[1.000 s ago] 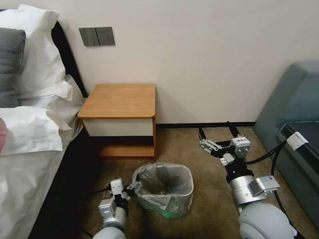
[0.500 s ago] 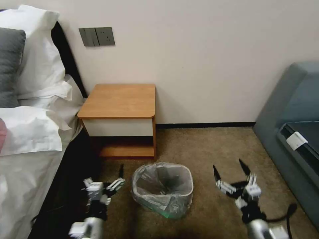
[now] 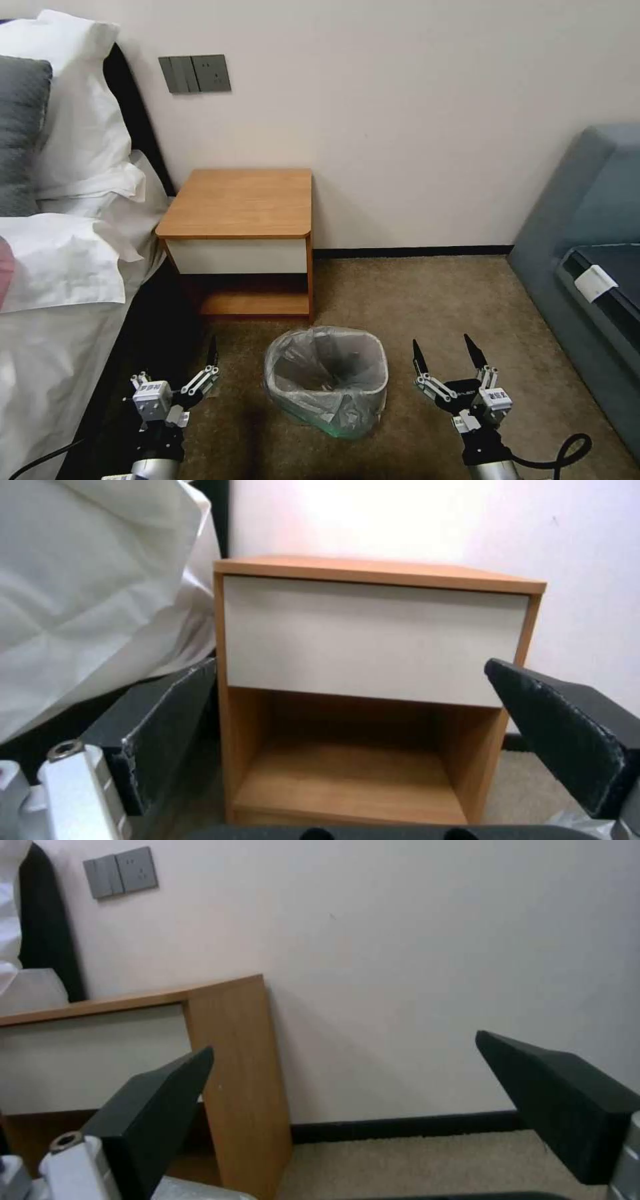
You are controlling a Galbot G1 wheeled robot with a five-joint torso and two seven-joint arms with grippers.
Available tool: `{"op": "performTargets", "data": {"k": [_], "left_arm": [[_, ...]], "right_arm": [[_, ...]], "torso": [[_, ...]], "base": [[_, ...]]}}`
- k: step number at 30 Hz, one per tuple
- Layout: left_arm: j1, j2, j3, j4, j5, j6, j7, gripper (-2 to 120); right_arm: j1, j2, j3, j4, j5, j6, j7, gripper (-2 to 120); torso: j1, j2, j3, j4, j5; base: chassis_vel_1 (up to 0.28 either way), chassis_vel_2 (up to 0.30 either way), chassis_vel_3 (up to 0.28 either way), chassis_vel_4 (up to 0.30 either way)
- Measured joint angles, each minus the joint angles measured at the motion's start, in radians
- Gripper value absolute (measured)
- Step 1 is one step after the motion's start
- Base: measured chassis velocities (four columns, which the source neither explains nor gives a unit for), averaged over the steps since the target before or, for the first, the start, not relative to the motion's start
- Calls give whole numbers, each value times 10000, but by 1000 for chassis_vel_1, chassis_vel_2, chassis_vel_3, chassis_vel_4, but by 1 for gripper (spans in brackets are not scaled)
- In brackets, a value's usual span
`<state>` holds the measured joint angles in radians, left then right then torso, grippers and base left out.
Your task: Pick up the garbage bag from the table and place it over the trash can.
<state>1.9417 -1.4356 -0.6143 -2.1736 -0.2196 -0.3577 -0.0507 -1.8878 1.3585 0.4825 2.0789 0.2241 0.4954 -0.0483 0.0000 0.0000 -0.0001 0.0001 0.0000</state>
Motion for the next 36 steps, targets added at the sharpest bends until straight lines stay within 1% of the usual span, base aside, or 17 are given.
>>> {"op": "performTargets", "data": {"k": [36], "left_arm": [[-35, 20, 42, 28, -10, 57, -60, 100]], "right_arm": [[29, -44, -14, 18, 9, -51, 51, 100]], "torso": [[0, 0, 1, -1, 0]], "base": [[0, 0, 0, 0]]}}
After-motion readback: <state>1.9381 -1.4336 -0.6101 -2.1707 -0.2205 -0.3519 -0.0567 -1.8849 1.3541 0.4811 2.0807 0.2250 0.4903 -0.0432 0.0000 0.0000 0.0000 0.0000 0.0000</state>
